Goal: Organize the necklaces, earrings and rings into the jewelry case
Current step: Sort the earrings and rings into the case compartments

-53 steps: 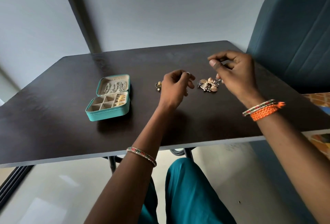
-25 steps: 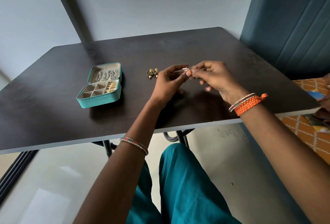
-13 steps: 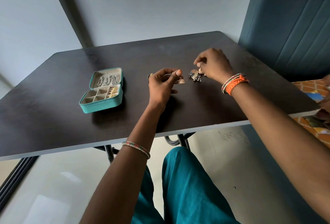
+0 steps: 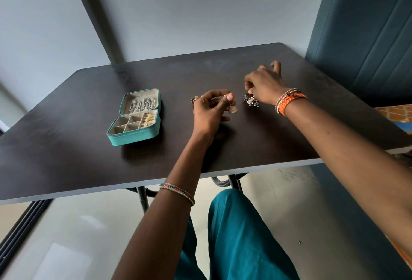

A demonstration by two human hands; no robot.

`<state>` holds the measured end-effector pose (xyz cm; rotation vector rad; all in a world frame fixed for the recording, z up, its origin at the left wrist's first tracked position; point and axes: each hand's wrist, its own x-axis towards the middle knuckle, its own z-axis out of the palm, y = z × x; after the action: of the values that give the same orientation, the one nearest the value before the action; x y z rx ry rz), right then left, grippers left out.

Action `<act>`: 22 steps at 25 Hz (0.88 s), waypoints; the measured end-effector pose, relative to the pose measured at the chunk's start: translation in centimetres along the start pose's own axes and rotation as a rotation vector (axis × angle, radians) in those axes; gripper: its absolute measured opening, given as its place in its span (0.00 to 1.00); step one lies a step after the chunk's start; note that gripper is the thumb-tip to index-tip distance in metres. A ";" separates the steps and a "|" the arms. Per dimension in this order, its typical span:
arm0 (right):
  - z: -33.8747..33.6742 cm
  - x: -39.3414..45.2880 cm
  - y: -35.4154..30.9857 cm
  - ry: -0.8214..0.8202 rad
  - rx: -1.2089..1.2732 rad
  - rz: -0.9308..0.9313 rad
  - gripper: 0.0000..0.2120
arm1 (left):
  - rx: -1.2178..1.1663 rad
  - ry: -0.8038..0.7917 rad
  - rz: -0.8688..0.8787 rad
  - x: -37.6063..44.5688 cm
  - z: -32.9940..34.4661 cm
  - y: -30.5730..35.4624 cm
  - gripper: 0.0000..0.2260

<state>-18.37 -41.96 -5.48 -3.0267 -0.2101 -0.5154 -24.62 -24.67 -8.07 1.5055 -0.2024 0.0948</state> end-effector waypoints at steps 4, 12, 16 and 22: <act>1.1 0.3 0.5 0.074 -0.015 0.006 0.08 | -0.043 0.027 -0.002 0.1 -0.2 0.2 0.03; -1.1 -1.2 -0.5 0.446 0.792 0.358 0.12 | -0.104 0.077 0.004 -0.1 -0.7 0.5 0.02; -3.8 -5.3 -3.1 0.241 1.404 0.468 0.11 | -0.016 0.055 0.093 -2.5 -1.5 0.5 0.05; -3.5 -10.5 -7.6 -0.032 1.471 0.389 0.09 | -0.152 -0.052 0.013 -5.3 -3.7 0.7 0.08</act>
<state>-30.43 -36.06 -5.38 -1.5665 0.0264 -0.1244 -29.63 -20.57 -8.55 1.3561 -0.2557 0.0500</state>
